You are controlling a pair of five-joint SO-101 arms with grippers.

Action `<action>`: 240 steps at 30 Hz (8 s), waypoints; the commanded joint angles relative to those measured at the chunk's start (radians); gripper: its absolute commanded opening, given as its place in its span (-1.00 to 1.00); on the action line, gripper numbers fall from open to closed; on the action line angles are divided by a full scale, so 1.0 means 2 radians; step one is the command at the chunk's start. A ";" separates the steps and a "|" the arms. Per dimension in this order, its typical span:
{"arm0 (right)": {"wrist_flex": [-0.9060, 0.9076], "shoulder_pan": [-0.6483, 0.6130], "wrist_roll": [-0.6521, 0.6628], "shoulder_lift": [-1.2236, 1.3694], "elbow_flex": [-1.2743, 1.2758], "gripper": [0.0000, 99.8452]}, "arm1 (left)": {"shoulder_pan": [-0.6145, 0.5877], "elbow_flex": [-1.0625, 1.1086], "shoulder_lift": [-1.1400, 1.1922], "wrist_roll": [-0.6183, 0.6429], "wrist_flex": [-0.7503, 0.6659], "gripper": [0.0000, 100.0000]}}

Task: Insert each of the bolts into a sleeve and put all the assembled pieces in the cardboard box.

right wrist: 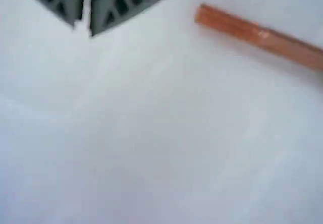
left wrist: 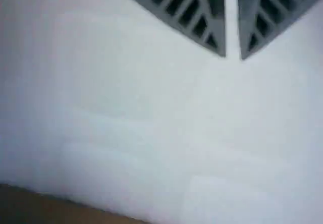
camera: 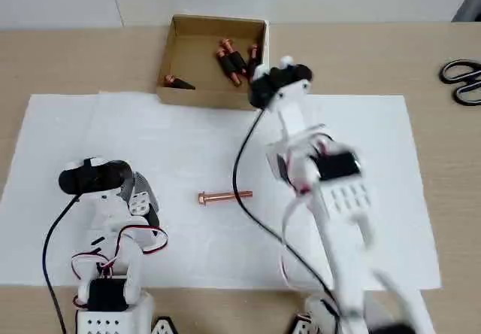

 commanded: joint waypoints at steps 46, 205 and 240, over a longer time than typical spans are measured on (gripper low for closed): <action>-0.086 0.022 -0.012 -0.590 0.536 -0.99 | 0.001 -0.003 -0.005 0.002 0.046 -0.99; -0.086 0.022 -0.012 -0.590 0.536 -0.99 | 0.001 -0.003 -0.005 0.002 0.046 -0.99; -0.086 0.022 -0.012 -0.590 0.536 -0.99 | 0.001 -0.003 -0.005 0.002 0.046 -0.99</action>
